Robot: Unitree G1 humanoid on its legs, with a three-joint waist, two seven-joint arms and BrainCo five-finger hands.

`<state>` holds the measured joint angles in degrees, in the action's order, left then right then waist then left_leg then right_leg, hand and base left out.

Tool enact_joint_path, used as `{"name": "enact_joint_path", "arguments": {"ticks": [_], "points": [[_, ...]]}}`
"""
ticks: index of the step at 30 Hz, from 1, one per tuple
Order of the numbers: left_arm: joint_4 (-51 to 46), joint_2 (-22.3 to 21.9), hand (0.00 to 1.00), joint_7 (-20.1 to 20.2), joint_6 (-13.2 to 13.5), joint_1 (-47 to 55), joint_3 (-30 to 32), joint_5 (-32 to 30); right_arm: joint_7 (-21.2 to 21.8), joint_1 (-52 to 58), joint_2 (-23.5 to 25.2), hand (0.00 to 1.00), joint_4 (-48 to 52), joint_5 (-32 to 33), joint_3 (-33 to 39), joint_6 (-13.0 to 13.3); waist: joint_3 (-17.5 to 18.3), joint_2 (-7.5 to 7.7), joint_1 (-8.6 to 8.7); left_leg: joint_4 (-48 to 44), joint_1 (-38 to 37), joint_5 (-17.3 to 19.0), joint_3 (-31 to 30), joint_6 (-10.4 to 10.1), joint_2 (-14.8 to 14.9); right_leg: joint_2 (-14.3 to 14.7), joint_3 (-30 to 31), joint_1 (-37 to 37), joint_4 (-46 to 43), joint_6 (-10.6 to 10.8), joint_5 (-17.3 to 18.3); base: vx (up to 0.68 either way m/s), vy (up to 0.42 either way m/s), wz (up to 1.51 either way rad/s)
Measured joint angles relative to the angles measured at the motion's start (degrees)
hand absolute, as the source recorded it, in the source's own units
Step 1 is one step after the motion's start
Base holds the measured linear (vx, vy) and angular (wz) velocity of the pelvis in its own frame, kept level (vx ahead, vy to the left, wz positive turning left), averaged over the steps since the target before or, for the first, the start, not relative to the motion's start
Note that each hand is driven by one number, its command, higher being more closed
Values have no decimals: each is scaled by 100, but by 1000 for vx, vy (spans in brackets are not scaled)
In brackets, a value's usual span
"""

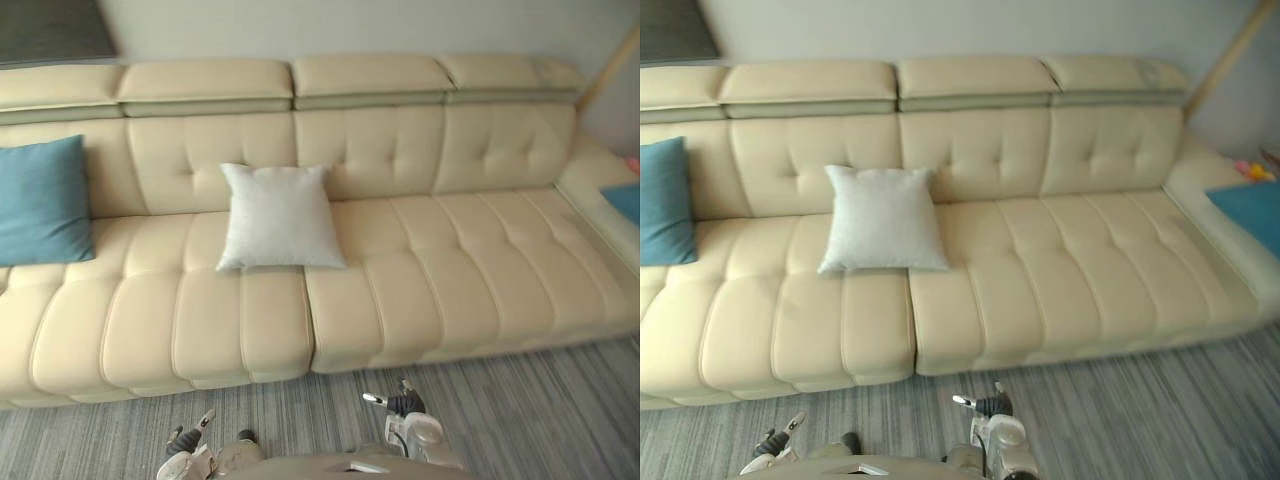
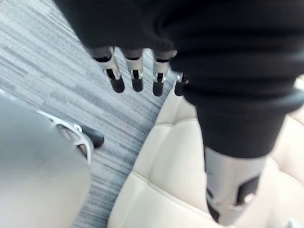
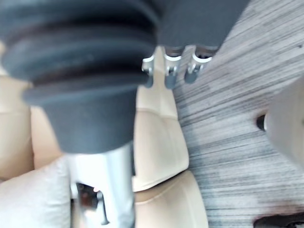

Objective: Pick up cushions and gather them together orderly.

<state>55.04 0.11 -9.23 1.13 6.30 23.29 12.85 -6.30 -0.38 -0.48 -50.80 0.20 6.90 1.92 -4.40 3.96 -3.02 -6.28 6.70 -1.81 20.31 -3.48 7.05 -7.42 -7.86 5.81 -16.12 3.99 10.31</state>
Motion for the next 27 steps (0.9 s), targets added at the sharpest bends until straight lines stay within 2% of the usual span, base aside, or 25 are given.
{"name": "enact_joint_path", "arguments": {"ticks": [1, 4, 6, 8, 10, 11, 13, 15, 16, 18, 24, 25, 26, 27], "points": [[68, -25, 0, 2, -7, -104, -129, 45, -10, -104, -77, 0, -15, -5, -2, -13, -143, -227, -23, -79, 138, -64, -37, 5, 152, 189, -11, -141, 550, -14, -362, -129, -96, -33], [62, -77, 0, 8, -4, -110, -485, 46, -14, -44, -244, 0, -23, -7, 4, -61, -290, -461, 121, -41, 176, -208, -272, -55, 218, 331, -51, -263, 850, -31, -592, -170, -33, 5], [54, -74, 0, 6, -4, -105, -602, 35, -24, -1, -373, 0, -102, -11, 20, -65, -288, -498, 127, 162, 117, -371, -308, -149, 196, 334, -45, -161, 774, -41, -599, -182, -1, 3], [43, -46, 0, 11, -4, -108, -686, 21, -30, 27, -403, 0, -138, -10, 65, -64, -301, -463, 147, 359, 85, -475, -324, -245, 148, 285, -10, -49, 735, -91, -601, -173, 36, -21], [-23, -47, 0, 12, -3, -149, -623, -4, -35, 30, -346, 0, -196, -9, 286, -64, -380, -331, 90, 8, 8, -83, -719, -137, -65, 199, 370, 44, 697, -81, -621, -96, 93, -71], [-24, -61, 0, 17, -3, -135, -579, -23, -39, 43, -340, 0, -187, -8, 306, -64, -375, -339, 87, -78, -35, 55, -822, -139, -115, 198, 478, 42, 697, -82, -631, -38, 121, -114], [-18, -107, 0, 28, -3, -8, -498, -73, -39, 162, -344, 0, -190, -9, 337, -60, -322, -350, 78, 33, -330, 535, -1061, -256, -385, 282, 1209, 38, 884, -130, -675, -70, 149, -147], [11, -87, 0, 68, -1, 13, -552, -74, -34, 249, -265, 0, -202, -10, 345, -72, -207, -404, 141, 390, -415, 565, -1010, -228, -458, 284, 1374, 58, 1105, -210, -770, -50, 147, -103], [17, -19, 0, 83, -2, -50, -672, -83, -21, 393, -105, 0, -223, 0, 568, -102, -181, -246, 255, 694, -508, 555, -875, -216, -541, 256, 1442, 194, 1286, -197, -849, -23, 115, -82], [92, 50, 0, 86, -10, -66, -761, -210, -25, 423, -98, 0, -268, 2, 666, -106, -139, -171, 265, 858, -580, 543, -749, -204, -561, 286, 1592, 243, 1411, -121, -958, 6, 23, -55], [191, 114, 0, 89, -52, -133, -1011, -722, -18, 445, -85, 0, -315, 51, 723, -112, -134, -134, 300, 863, -953, 586, -158, -163, -514, 554, 2318, 311, 1468, -68, -1268, 48, -14, -79], [188, 152, 0, 93, -52, -196, -1009, -825, -14, 410, -73, 0, -313, 51, 719, -111, -140, -135, 307, 707, -947, 613, 88, -161, -450, 591, 2333, 387, 1494, -126, -1333, 63, -2, -136], [190, 155, 0, 96, -53, -201, -1010, -868, -13, 373, -73, 0, -323, 50, 717, -110, -144, -164, 292, 563, -969, 621, 468, -170, -333, 587, 2035, 450, 1593, -350, -1360, 95, 7, -183], [198, 154, 0, 97, -57, -196, -1025, -872, -14, 295, -75, 0, -405, 50, 709, -103, -190, -252, 293, 431, -991, 615, 841, -180, -180, 536, 1492, 502, 1615, -606, -1351, 83, 6, -164]]}}
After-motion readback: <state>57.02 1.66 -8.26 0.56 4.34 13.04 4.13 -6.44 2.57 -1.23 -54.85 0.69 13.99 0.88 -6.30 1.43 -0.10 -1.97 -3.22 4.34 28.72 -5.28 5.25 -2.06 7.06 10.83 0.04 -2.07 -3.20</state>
